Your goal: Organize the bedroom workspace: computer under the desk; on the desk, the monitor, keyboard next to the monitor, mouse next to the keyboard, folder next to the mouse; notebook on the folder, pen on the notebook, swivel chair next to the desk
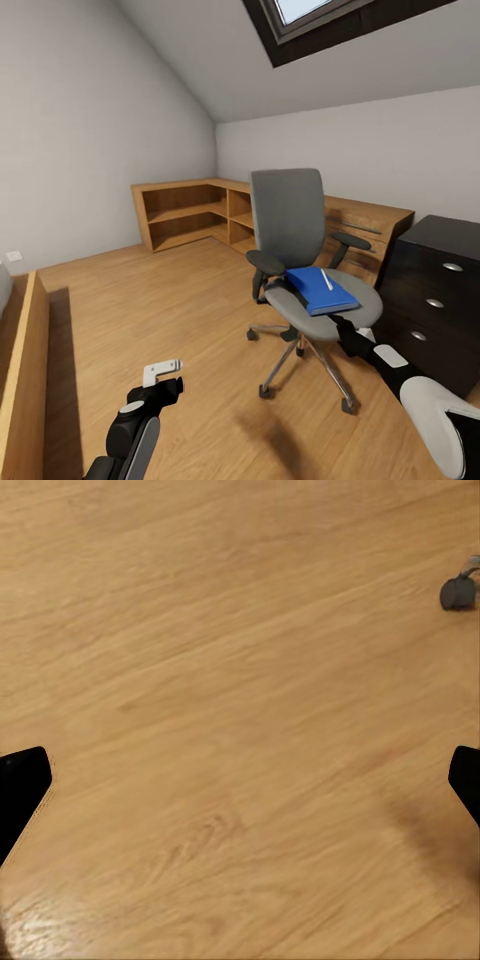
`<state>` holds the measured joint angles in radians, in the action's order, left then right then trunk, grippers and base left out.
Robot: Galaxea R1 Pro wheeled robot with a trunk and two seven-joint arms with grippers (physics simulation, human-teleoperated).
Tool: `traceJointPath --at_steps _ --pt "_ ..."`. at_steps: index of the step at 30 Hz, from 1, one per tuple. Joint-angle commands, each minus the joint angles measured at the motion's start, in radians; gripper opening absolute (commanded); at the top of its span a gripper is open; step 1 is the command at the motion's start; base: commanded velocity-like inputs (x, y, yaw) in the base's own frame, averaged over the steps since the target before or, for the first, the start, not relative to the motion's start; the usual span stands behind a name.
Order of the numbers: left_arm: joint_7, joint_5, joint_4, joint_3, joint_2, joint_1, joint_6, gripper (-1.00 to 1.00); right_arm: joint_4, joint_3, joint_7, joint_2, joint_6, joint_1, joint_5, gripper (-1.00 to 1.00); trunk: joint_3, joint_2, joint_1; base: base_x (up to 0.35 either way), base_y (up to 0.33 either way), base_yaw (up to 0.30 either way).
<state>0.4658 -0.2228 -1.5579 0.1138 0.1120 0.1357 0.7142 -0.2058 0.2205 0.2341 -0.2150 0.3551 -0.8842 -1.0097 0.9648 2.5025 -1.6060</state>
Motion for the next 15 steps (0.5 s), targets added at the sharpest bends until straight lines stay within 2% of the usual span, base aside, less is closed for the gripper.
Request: traceJointPath --at_steps 1,6,15 --pt "0.01 -0.01 -0.001 0.001 0.0 0.001 0.002 1.0 -0.001 0.008 0.004 -0.001 0.007 -0.001 -0.01 1.0 0.001 0.0 0.0 0.049 0.0 0.254" --pt "0.011 -0.01 -0.001 0.001 0.0 0.001 0.004 1.0 -0.001 0.009 0.004 -0.001 0.007 -0.001 -0.01 1.0 0.004 0.0 0.0 0.012 0.0 0.203" --pt "0.011 -0.01 -0.001 0.001 0.001 0.001 0.004 1.0 -0.001 0.009 0.004 -0.001 0.007 -0.001 -0.01 1.0 0.004 0.0 0.0 0.0 0.0 0.016"
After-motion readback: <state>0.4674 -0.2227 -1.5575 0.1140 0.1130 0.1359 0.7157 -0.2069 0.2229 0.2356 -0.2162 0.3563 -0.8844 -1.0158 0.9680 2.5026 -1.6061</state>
